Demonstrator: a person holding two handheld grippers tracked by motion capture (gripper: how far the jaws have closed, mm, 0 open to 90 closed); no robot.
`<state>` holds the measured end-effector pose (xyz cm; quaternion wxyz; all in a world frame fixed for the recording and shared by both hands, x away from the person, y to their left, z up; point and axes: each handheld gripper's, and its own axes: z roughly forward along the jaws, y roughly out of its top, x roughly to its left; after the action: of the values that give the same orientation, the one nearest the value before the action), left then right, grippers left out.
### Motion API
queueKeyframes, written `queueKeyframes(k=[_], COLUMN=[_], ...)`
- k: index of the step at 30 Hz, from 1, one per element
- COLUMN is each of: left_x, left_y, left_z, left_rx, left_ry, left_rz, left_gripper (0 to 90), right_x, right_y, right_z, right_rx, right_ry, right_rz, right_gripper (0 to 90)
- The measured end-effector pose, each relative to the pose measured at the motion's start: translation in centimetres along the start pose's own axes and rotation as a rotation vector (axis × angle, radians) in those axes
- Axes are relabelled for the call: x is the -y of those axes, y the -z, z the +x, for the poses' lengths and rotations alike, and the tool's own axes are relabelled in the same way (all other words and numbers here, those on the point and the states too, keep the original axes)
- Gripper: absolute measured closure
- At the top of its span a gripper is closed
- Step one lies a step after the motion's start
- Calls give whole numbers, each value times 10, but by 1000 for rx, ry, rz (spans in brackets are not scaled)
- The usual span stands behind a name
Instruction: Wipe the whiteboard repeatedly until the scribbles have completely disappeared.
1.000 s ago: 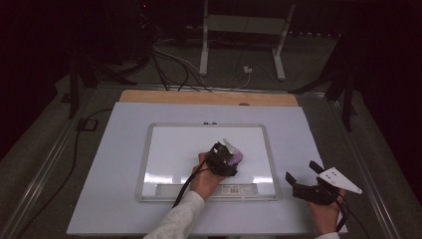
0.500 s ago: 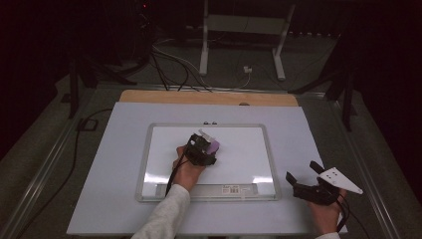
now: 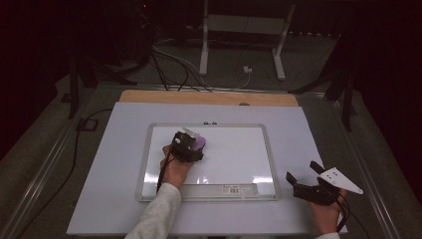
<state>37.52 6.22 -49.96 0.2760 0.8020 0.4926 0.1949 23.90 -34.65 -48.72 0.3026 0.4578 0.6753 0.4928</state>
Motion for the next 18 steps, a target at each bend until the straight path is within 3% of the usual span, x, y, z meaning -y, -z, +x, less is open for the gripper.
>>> queueKeyframes(k=[7,18], left_x=[3,7], left_y=[1,3], left_z=[12,24], left_rx=[-26,-60], left_ry=[43,72], left_rz=[-3,-9], left_gripper=[416,416], right_x=[1,0], right_y=[-2,0], right_z=[1,0], right_rx=[-3,-1], right_ry=[-6,-1], right_rz=[4,0], right_gripper=[6,6])
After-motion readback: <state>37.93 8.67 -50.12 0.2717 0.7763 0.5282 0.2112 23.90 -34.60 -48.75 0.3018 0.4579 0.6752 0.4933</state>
